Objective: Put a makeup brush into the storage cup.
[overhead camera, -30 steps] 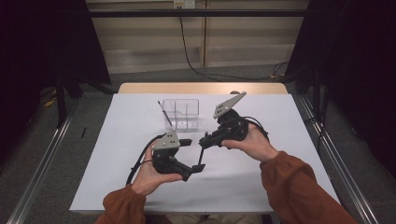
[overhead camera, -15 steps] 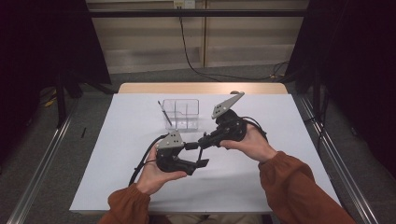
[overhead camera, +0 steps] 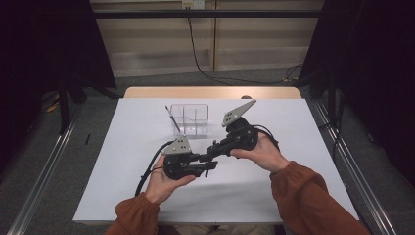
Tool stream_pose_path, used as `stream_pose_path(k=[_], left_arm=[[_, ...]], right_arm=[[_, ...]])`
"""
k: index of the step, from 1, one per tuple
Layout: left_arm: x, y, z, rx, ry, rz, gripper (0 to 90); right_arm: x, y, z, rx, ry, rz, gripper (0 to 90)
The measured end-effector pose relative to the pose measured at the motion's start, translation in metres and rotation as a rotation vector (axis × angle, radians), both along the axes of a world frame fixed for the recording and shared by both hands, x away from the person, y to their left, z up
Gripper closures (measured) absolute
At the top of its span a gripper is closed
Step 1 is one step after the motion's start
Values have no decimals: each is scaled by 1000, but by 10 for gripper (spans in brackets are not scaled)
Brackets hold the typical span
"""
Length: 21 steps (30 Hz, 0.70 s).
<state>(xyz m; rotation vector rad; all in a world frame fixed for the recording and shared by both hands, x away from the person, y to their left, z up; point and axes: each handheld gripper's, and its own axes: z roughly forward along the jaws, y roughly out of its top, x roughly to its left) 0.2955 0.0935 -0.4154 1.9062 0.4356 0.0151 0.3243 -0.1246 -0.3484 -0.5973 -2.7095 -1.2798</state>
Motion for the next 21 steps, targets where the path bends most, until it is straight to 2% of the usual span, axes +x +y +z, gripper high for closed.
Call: stream_pose_path(k=[9, 21], left_arm=[[1, 3, -1, 10, -9, 11, 820], [0, 2, 0, 20, -21, 6, 841]], right_arm=[[0, -1, -3, 7, 5, -7, 837], [-1, -2, -6, 35, 0, -14, 835]])
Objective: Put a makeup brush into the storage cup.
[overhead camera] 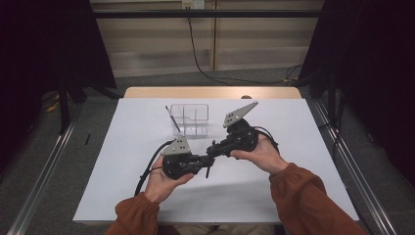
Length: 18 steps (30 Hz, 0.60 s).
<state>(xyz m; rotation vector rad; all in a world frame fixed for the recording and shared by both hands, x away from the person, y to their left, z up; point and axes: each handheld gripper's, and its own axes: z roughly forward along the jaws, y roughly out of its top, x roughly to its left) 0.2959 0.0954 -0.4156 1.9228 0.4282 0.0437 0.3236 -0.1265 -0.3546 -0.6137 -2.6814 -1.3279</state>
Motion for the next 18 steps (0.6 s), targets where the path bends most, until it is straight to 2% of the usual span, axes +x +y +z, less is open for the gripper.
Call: stream_pose_path(k=[12, 18], left_arm=[[1, 1, 0, 0, 6, -4, 843], [2, 3, 0, 1, 4, 9, 842]], right_arm=[[-1, -3, -5, 33, -4, -7, 788], [-2, -6, -5, 72, -18, -21, 758]])
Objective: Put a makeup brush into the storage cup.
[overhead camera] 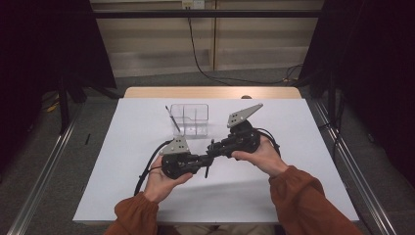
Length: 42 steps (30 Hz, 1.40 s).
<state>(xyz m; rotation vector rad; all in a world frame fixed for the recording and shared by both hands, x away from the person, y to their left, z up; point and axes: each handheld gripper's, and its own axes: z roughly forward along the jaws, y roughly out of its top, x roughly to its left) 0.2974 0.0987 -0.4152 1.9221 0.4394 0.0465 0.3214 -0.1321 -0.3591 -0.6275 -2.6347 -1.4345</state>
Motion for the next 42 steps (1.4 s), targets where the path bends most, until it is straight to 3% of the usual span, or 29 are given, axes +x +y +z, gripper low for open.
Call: stream_pose_path(k=[13, 24, 28, 30, 35, 42], left_arm=[[2, 3, 1, -7, 16, 11, 842], [2, 8, 0, -6, 13, 24, 841], [3, 10, 0, -6, 12, 28, 841], [3, 12, 1, -8, 13, 34, 841], [3, 16, 2, -14, 8, 43, 841], [4, 22, 6, -9, 0, 53, 841]], right_arm=[[-5, -9, -7, 50, -23, -41, 655], [-7, -24, -16, 88, -26, -153, 336], [-8, -29, -18, 113, -42, -182, 233], [-8, -30, -19, 115, -45, -207, 129], [-10, -34, -25, 114, -72, -238, 2], [-14, -41, -28, 123, -95, -260, 5]])
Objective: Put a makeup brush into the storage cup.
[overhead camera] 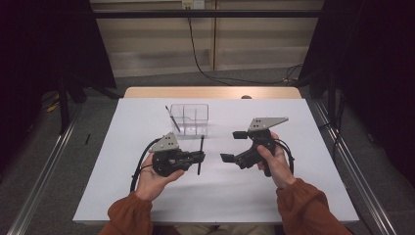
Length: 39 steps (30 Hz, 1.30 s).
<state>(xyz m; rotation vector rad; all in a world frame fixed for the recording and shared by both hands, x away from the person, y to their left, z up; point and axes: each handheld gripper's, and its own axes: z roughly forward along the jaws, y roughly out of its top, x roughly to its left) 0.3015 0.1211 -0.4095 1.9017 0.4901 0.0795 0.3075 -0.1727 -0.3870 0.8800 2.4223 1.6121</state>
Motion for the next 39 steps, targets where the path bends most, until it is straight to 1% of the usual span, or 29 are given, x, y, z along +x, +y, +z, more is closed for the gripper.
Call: stream_pose_path(k=[1, 3, 6, 9, 10, 11, 13, 14, 16, 18, 21, 23, 25, 27, 28, 32, 38, 39], left_arm=[[0, 1, 0, -9, 2, 6, 841], [1, 3, 1, -8, -1, 11, 841], [2, 6, 3, -16, 1, 18, 841], [3, 7, 5, -13, -9, 22, 841], [3, 7, 6, -18, -7, 22, 841], [3, 8, 7, -20, -10, 22, 841], [3, 9, 9, -30, -11, 26, 841], [4, 11, 10, -26, -15, 25, 841], [4, 13, 13, -30, -16, 27, 841], [5, 18, 15, -26, -20, 33, 841], [7, 25, 19, -17, -24, 47, 841], [8, 29, 22, -14, -31, 53, 841], [9, 33, 26, -22, -41, 59, 841], [9, 37, 31, -24, -48, 69, 841], [9, 38, 32, -22, -50, 70, 841], [11, 44, 35, -27, -55, 84, 841], [13, 49, 38, -30, -60, 98, 841], [13, 50, 39, -27, -60, 99, 841]], right_arm=[[-1, -1, -1, -2, -2, -9, 5], [-2, -4, -3, -6, -4, -35, 7], [-5, -8, -6, -33, -32, -92, 15], [-8, -13, -6, -22, -59, -112, 7], [-10, -15, -6, -17, -75, -123, 8], [-11, -16, -7, -17, -78, -124, 8], [-14, -20, -10, -16, -89, -144, 10], [-15, -22, -12, -16, -91, -148, 16], [-16, -26, -13, -8, -80, -148, 22], [-18, -30, -13, 3, -93, -165, 21], [-21, -36, -15, 6, -87, -180, 20], [-22, -40, -17, 15, -91, -198, 27], [-23, -44, -20, 35, -89, -218, 36], [-24, -46, -22, 36, -87, -233, 35], [-25, -48, -23, 46, -88, -237, 32], [-29, -51, -23, 54, -89, -250, 22], [-36, -56, -24, 12, -93, -268, 2], [-37, -57, -25, 12, -92, -271, 2]])
